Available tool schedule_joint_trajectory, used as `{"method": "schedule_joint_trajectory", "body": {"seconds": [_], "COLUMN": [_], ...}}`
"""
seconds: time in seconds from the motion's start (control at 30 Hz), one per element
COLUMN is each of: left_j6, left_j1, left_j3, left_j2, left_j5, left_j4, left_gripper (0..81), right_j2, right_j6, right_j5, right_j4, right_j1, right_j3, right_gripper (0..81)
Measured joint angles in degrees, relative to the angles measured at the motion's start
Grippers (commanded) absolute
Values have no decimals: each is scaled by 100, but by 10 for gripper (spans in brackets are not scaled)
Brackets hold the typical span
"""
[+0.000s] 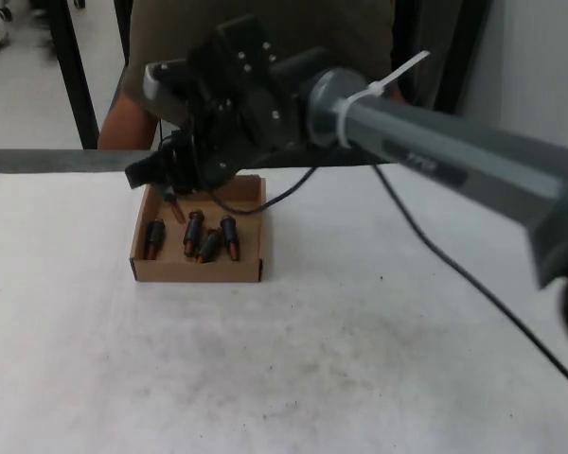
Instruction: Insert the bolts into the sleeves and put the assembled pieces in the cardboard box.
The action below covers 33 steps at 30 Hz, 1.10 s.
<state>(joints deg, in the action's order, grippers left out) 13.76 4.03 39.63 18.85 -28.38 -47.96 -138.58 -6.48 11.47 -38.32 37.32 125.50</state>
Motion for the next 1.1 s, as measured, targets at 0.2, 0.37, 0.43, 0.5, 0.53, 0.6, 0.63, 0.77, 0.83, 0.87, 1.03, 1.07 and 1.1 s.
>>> {"method": "schedule_joint_trajectory", "body": {"seconds": [0.2,0.37,0.43,0.5,0.53,0.6,0.63,0.77,0.83,0.87,1.03,1.07,1.1], "left_j6": [0,0,0,0,0,0,0,0,0,0,-336,-458,-590], "left_j1": [0,0,0,0,0,0,0,0,0,0,0,0,0], "left_j3": [0,0,0,0,0,0,0,0,0,0,0,0,0], "left_j2": [0,0,0,0,0,0,0,0,0,0,0,0,0], "left_j5": [2,2,2,2,2,2,2,2,2,2,2,2,47], "left_j4": [0,0,0,0,0,0,0,0,0,0,0,0,0], "left_gripper": [132,132,132,132,132,132,132,132,132,132,132,132,132], "right_j2": [-386,-533,-548,-548,-548,-548,-548,-548,-548,-530,-259,-144,-16], "right_j6": [0,0,0,0,0,0,11,14,14,25,134,159,178], "right_j5": [-76,-359,-434,-468,-468,-509,-507,-512,-512,-512,-512,-512,-512], "right_j4": [-186,-248,-244,-244,-244,-244,-244,-602,-906,-1061,-2142,-2335,-2506], "right_j1": [-3,-3,-3,-3,-3,-3,-3,-3,-3,-3,-3,-3,-3], "right_j3": [252,255,255,279,279,282,282,380,493,550,828,850,862], "right_gripper": [2,72,209,347,398,420,420,420,420,420,415,400,382]}}
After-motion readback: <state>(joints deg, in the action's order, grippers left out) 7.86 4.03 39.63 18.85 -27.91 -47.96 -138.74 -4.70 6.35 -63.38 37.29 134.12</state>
